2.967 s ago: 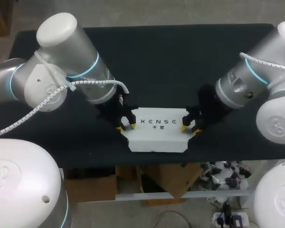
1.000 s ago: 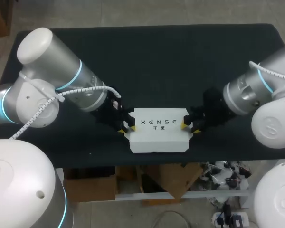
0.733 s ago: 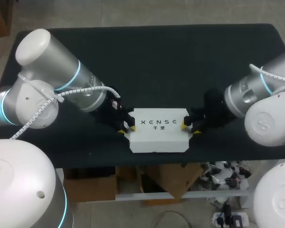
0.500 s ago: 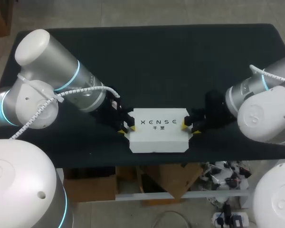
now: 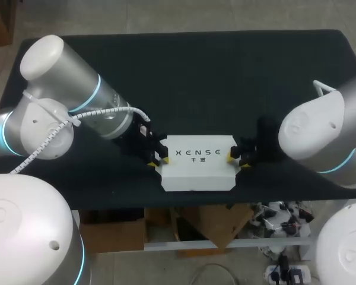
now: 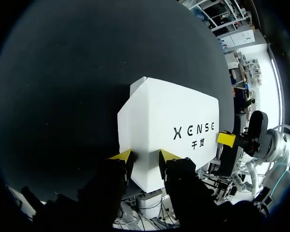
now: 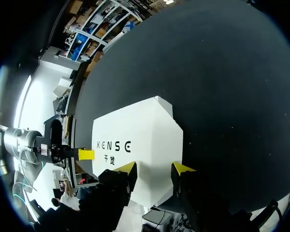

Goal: Assemble the packaging by folding the flat box into shape, placing the metal phone stand inside, and closing the box properly

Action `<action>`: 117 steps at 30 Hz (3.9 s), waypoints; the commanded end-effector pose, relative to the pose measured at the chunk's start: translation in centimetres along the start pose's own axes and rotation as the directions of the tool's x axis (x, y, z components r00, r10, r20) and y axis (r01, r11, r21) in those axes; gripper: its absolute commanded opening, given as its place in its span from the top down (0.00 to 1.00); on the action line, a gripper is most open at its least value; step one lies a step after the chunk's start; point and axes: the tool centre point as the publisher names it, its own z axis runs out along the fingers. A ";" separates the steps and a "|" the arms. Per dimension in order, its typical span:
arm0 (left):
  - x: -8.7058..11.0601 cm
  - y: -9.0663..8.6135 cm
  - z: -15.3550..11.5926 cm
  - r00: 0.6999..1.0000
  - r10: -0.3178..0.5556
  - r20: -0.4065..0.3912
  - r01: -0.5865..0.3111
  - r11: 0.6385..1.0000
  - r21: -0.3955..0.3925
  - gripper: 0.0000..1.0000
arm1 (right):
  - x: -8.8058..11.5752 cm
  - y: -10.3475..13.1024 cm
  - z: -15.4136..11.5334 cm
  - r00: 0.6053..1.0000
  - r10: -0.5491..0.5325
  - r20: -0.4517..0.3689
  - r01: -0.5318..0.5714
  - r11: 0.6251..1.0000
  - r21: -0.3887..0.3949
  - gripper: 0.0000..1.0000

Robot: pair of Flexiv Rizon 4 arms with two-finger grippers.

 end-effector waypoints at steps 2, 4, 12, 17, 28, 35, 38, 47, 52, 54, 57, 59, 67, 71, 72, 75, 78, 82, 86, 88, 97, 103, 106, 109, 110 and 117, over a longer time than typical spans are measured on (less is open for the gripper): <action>0.0 0.0 1.3 1.000 0.000 0.000 0.000 1.000 0.001 0.63 | 0.1 -0.3 0.5 1.000 -0.001 0.003 0.001 1.000 -0.012 0.52; 0.0 0.0 1.3 1.000 0.000 0.000 0.000 1.000 0.001 0.63 | 0.1 -0.3 0.5 1.000 -0.001 0.003 0.001 1.000 -0.012 0.53; 0.0 0.0 1.3 1.000 0.000 0.000 0.000 1.000 0.001 0.60 | 0.1 -0.3 0.5 1.000 -0.001 0.003 0.001 1.000 -0.012 0.53; 0.0 0.0 1.3 1.000 0.000 0.000 0.000 1.000 0.001 0.59 | 0.1 -0.3 0.5 1.000 -0.001 0.003 0.001 1.000 -0.012 0.53; 0.0 0.0 1.3 1.000 0.000 0.000 0.000 1.000 0.001 0.60 | 0.1 -0.3 0.5 1.000 -0.001 0.003 0.001 1.000 -0.012 0.55; 0.0 0.0 1.3 1.000 0.006 0.000 -0.006 1.000 0.000 0.60 | 0.1 -0.2 0.4 1.000 -0.002 0.001 0.002 1.000 -0.016 0.54; 0.0 0.0 1.3 1.000 0.009 -0.008 -0.010 1.000 -0.006 0.59 | 0.1 -0.2 0.4 1.000 -0.002 -0.007 0.002 1.000 -0.021 0.53; -0.3 0.3 1.5 0.999 0.021 -0.035 -0.022 1.000 -0.018 0.57 | 0.2 -0.2 0.6 1.000 -0.009 -0.025 0.008 1.000 -0.026 0.51; -0.4 0.5 1.7 0.998 0.025 -0.050 -0.026 0.999 -0.025 0.57 | -0.1 -0.2 1.0 0.999 -0.009 -0.042 0.008 1.000 -0.024 0.51; -0.4 0.5 1.8 0.998 0.029 -0.059 -0.030 0.999 -0.027 0.56 | -0.2 -0.2 1.1 0.999 -0.009 -0.054 0.007 1.000 -0.028 0.51; -0.4 0.6 1.8 0.997 0.032 -0.067 -0.034 0.999 -0.029 0.56 | -0.4 -0.2 1.2 0.998 -0.008 -0.068 0.006 0.999 -0.033 0.51; -0.3 0.6 1.8 0.996 0.036 -0.076 -0.038 0.999 -0.033 0.56 | -0.6 -0.2 1.2 0.997 -0.009 -0.077 0.006 0.999 -0.038 0.51; -0.2 0.9 1.9 0.994 0.041 -0.105 -0.045 0.998 -0.040 0.56 | -1.2 -0.3 1.5 0.993 -0.006 -0.120 0.000 0.999 -0.044 0.51; -0.1 0.9 1.9 0.993 0.044 -0.113 -0.049 0.998 -0.042 0.56 | -1.2 -0.1 1.5 0.991 -0.009 -0.136 0.003 0.999 -0.046 0.51; -0.1 1.0 1.8 0.992 0.045 -0.117 -0.051 0.998 -0.043 0.56 | -1.2 -0.1 1.6 0.990 -0.010 -0.138 0.004 0.999 -0.046 0.51; 0.1 1.0 1.7 0.992 0.048 -0.120 -0.054 0.998 -0.045 0.56 | -1.0 0.1 1.6 0.989 -0.017 -0.150 0.010 0.999 -0.048 0.51; 0.3 1.1 1.7 0.992 0.052 -0.118 -0.057 0.997 -0.046 0.56 | -0.8 0.3 1.7 0.987 -0.023 -0.159 0.016 0.999 -0.048 0.52; 0.6 1.1 1.6 0.991 0.058 -0.117 -0.064 0.997 -0.045 0.57 | -0.5 0.5 1.8 0.984 -0.034 -0.172 0.026 0.999 -0.047 0.52; 0.7 1.0 1.7 0.990 0.062 -0.124 -0.068 0.997 -0.045 0.58 | -0.1 0.7 2.0 0.982 -0.044 -0.186 0.036 0.998 -0.043 0.51; 0.8 1.0 1.7 0.989 0.063 -0.132 -0.069 0.996 -0.047 0.59 | 0.0 0.8 2.1 0.979 -0.046 -0.197 0.039 0.998 -0.040 0.51; 1.1 1.1 2.2 0.986 0.059 -0.159 -0.070 0.995 -0.070 0.59 | 0.6 0.9 2.5 0.974 -0.060 -0.219 0.055 0.998 -0.028 0.52; 1.5 1.1 2.1 0.984 0.050 -0.170 -0.066 0.994 -0.090 0.59 | 0.8 1.0 2.5 0.972 -0.062 -0.227 0.060 0.998 -0.018 0.53; 1.7 1.1 2.1 0.985 0.045 -0.168 -0.062 0.993 -0.097 0.59 | 0.9 1.0 2.5 0.971 -0.063 -0.229 0.062 0.998 -0.013 0.53; 1.8 1.1 2.1 0.984 0.035 -0.173 -0.055 0.992 -0.112 0.59 | 1.0 1.1 2.4 0.971 -0.062 -0.230 0.065 0.998 0.003 0.53; 1.9 1.0 2.1 0.984 0.031 -0.174 -0.051 0.992 -0.114 0.59 | 1.1 1.2 2.4 0.971 -0.062 -0.230 0.065 0.998 0.005 0.53; 2.1 0.9 2.0 0.983 0.010 -0.184 -0.035 0.991 -0.130 0.58 | 1.4 1.4 2.3 0.976 -0.047 -0.215 0.059 0.997 0.051 0.53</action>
